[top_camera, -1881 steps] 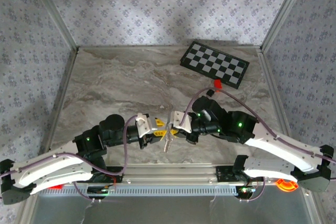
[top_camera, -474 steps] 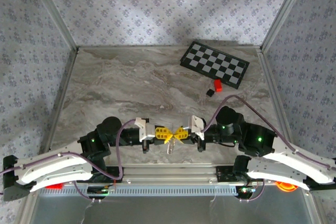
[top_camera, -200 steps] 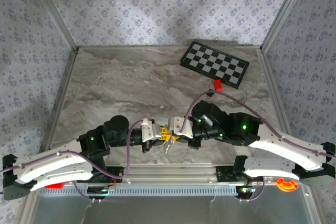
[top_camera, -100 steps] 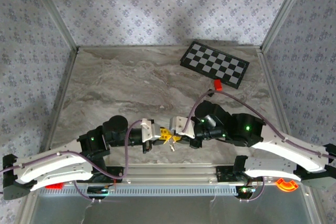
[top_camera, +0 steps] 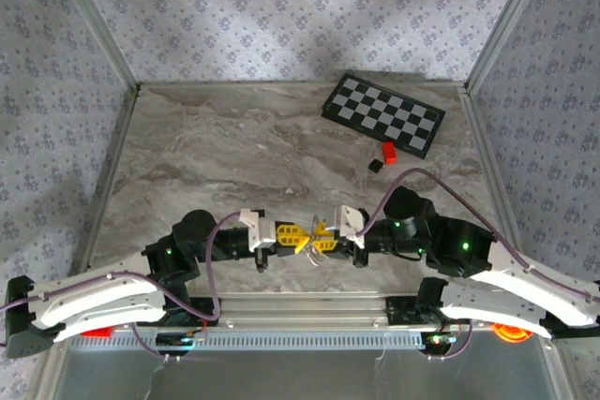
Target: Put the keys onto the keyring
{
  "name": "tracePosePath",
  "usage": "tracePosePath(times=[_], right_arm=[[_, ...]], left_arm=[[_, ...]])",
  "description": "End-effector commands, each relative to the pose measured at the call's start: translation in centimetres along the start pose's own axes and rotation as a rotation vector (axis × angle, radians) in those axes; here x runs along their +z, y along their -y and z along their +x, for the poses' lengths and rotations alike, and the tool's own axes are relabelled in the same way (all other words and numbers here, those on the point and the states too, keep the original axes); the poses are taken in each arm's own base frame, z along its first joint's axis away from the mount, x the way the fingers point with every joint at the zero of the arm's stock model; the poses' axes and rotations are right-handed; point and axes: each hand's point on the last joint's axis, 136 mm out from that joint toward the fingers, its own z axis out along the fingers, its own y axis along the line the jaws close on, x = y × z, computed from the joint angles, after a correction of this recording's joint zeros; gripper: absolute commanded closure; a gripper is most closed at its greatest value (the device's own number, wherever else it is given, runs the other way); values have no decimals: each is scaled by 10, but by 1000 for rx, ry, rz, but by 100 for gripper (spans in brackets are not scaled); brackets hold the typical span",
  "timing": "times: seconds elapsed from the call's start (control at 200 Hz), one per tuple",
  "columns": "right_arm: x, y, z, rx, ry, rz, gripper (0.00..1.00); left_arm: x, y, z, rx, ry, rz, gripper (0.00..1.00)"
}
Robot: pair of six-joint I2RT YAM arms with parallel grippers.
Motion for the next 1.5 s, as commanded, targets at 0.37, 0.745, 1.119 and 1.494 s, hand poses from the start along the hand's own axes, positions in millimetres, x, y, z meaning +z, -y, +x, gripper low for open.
tracePosePath(times=[0.37, 0.745, 1.119, 1.494], right_arm=[[-12, -3, -23, 1, 159, -13, 66], [-6, -4, -25, 13, 173, -41, 75], [-5, 4, -20, 21, 129, -2, 100], [-10, 12, 0, 33, -117, 21, 100]], left_arm=[[-2, 9, -29, 1, 121, 52, 100], [-4, 9, -24, 4, 107, 44, 100], [-5, -1, -13, 17, 35, -14, 99], [-13, -20, 14, 51, -187, -131, 74]])
